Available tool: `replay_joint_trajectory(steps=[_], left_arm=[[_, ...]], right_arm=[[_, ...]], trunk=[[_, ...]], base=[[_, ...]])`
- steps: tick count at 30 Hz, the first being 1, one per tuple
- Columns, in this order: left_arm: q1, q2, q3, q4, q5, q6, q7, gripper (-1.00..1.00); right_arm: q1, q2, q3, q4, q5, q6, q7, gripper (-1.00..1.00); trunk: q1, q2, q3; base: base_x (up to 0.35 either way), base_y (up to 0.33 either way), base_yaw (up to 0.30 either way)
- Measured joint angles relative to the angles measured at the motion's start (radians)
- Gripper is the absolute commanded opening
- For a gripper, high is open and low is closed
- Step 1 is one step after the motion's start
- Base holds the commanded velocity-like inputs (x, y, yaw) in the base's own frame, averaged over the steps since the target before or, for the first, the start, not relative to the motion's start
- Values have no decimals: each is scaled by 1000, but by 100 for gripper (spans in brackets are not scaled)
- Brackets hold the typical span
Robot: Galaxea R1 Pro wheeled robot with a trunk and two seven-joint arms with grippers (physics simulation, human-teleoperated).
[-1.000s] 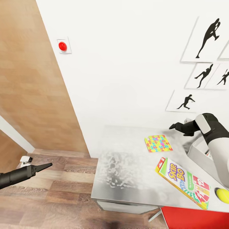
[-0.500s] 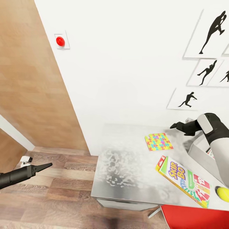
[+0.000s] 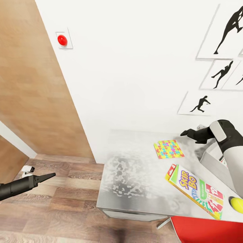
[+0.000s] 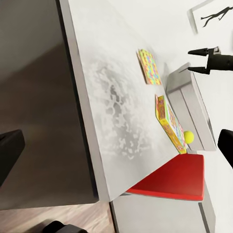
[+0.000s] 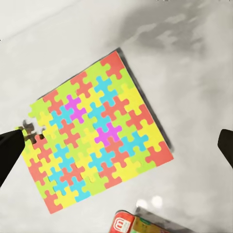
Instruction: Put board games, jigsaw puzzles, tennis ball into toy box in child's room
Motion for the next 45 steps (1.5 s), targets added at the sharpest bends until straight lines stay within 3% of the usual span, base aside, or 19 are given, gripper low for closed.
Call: replay_joint_trajectory(steps=[45], left_arm=[[0, 1, 0, 0, 0, 0, 0, 100]], right_arm=[[4, 3, 0, -39, -1, 0, 0, 100]], trunk=[[0, 0, -2]], base=[[0, 0, 0]])
